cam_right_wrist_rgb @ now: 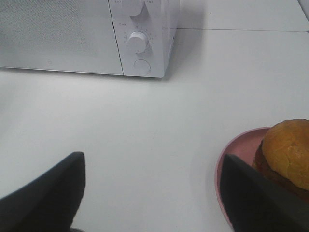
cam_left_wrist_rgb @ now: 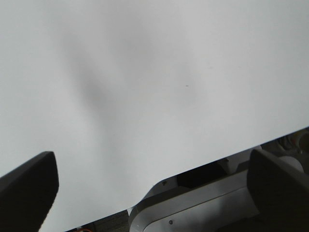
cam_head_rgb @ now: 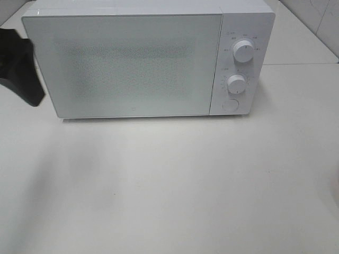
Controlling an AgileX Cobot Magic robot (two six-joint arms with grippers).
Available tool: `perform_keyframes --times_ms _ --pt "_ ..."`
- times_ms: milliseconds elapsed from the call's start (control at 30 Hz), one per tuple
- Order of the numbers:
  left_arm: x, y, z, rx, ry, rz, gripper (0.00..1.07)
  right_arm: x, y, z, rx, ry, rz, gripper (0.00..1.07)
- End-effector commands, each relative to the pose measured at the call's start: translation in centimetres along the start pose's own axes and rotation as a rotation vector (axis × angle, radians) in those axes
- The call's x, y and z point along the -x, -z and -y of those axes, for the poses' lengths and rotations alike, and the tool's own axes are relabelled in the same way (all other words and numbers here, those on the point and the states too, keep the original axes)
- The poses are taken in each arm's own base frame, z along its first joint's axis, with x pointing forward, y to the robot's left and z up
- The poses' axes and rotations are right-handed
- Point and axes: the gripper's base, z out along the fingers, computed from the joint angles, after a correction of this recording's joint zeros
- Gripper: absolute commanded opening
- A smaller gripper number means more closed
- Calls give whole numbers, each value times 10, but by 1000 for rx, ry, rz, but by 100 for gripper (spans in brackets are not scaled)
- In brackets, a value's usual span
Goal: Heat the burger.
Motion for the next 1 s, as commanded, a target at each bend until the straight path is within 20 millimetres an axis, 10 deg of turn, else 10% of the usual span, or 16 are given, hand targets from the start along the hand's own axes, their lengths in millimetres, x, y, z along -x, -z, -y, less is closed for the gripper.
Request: perform_keyframes --times_ms 33,267,1000 --pt "-29 11 -28 34 89 -51 98 -1 3 0 -3 -3 46 76" --pt "-96 23 -64 97 250 28 98 -1 3 0 -3 -3 46 76" --pt "-226 27 -33 221 186 524 98 -1 3 0 -3 -3 46 76"
